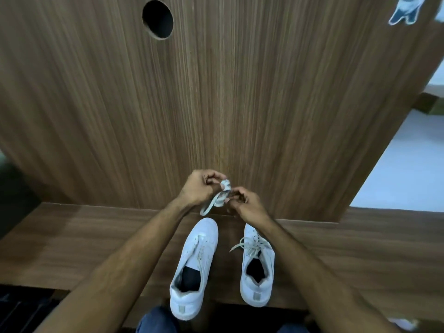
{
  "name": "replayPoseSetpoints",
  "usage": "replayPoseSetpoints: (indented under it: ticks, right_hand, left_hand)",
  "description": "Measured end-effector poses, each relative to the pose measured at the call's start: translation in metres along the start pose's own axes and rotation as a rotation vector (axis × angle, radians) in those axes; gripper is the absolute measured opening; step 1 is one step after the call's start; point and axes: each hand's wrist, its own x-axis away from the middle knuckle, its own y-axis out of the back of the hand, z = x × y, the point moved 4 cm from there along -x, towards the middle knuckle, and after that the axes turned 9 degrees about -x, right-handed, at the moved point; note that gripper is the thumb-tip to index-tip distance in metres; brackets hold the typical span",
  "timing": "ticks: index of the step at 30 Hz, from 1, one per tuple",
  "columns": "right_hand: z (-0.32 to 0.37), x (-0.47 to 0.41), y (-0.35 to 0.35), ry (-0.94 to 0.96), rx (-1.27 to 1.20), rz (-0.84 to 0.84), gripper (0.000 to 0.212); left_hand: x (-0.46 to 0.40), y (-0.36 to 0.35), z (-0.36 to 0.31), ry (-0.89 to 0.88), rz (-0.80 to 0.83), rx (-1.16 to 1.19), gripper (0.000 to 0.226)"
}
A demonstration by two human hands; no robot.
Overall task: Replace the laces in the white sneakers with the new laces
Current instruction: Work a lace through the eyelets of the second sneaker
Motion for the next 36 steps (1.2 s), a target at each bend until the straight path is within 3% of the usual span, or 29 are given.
replayPoseSetpoints:
  ticks: [3,8,10,13,16,21,26,27,30,32,36]
  right_hand:
    - [-0.021,0.005,0.005,-0.066,0.042,-0.035,0.014]
    - [-0.047,0.019,0.009,-0.108,0.087,-0.095,0.035]
    - [-0.044,0.021,0.005,-0.074,0.049,-0.053,0.041]
    - [-0.038,0.019,-0.002,-0.032,0.004,0.046,0.025]
    - [-0.034,0.016,-0.007,-0.037,0.033,0.099,0.017]
    - [-0.039,0.012,0.020,-0.047,0.124,-0.117,0.024]
    - [-0.051,0.033,0.016,-0.053,0.604,-0.016,0.004]
    - [-0.055,0.038,0.011,-0.045,0.663,0.024,0.013]
    - [-0.070,0.049,-0.009,-0.008,0.580,0.171,0.040]
    - [-0.079,0.050,-0.023,0.002,0.458,0.197,0.029]
    - [-0.096,0.043,-0.028,-0.063,0.412,0.050,0.018]
  left_hand:
    - [0.005,-0.016,0.028,0.089,0.014,-0.122,0.021]
    - [0.018,-0.023,0.037,0.077,0.096,-0.394,0.026]
    - [0.020,-0.023,0.029,0.025,0.132,-0.373,0.020]
    - [0.024,-0.023,0.016,-0.063,0.164,-0.272,0.016]
    - [0.025,-0.020,0.013,-0.036,0.154,-0.138,0.011]
    - [0.028,-0.012,0.032,0.016,0.119,-0.289,0.007]
    - [0.049,-0.027,0.063,0.105,0.142,-0.255,0.008]
    - [0.052,-0.032,0.070,0.129,0.149,-0.205,0.008]
    - [0.064,-0.048,0.087,0.188,0.191,-0.114,0.011]
    - [0.071,-0.056,0.094,0.198,0.193,-0.092,0.012]
    - [0.081,-0.054,0.119,0.275,0.035,-0.148,0.008]
